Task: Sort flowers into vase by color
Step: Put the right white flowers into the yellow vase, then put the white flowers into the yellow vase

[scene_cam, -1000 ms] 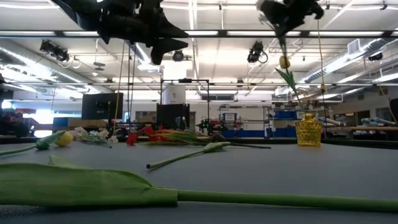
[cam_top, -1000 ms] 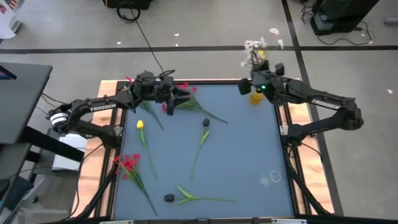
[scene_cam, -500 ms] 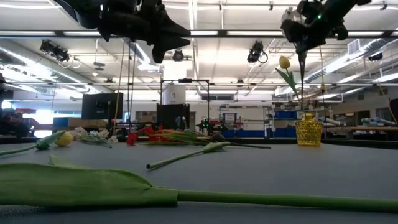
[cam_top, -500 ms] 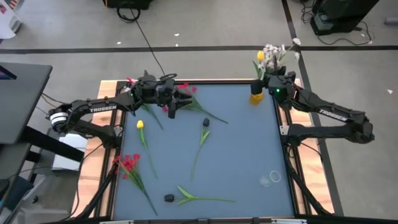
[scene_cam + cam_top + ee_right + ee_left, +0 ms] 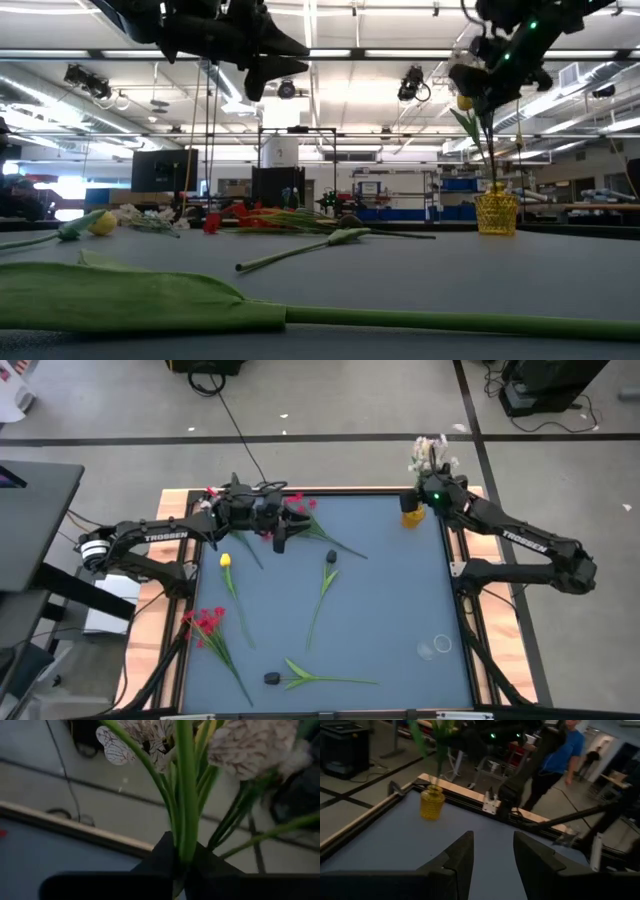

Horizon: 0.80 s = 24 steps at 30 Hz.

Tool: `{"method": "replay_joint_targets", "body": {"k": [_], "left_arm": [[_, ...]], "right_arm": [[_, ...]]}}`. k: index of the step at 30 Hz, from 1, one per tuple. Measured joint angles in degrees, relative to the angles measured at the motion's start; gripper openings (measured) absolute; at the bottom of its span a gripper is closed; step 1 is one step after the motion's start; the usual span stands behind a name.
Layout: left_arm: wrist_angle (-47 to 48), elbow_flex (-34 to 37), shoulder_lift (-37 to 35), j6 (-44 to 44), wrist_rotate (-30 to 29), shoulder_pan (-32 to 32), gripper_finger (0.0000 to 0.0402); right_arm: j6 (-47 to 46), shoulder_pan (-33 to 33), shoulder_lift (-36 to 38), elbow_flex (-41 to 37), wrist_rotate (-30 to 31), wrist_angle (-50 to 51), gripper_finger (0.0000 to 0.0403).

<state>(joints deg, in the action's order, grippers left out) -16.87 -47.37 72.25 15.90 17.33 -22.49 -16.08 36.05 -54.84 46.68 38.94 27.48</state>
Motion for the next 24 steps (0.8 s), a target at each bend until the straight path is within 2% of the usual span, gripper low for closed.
{"method": "replay_joint_targets", "body": {"k": [7, 11, 19, 24], "left_arm": [[0.6, 0.0, 0.0, 2.6, -1.3, 0.0, 0.0157], [4.0, 0.0, 0.0, 5.6, -2.3, -0.2, 0.0164], [24.3, 0.0, 0.0, 13.5, -5.4, 0.3, 0.0163], [35.1, 0.0, 0.0, 19.5, -6.9, 0.3, 0.0163]], "right_arm": [[-7.5, 5.3, -2.0, 0.4, -13.2, 4.8, 0.0141], [-12.1, 5.8, -1.1, 3.7, -14.9, 12.6, 0.0187], [-23.2, 4.3, 1.6, 13.8, -20.3, 26.1, 0.0197], [-25.9, -0.1, 3.3, 17.3, -23.7, 23.4, 0.0197]]}}
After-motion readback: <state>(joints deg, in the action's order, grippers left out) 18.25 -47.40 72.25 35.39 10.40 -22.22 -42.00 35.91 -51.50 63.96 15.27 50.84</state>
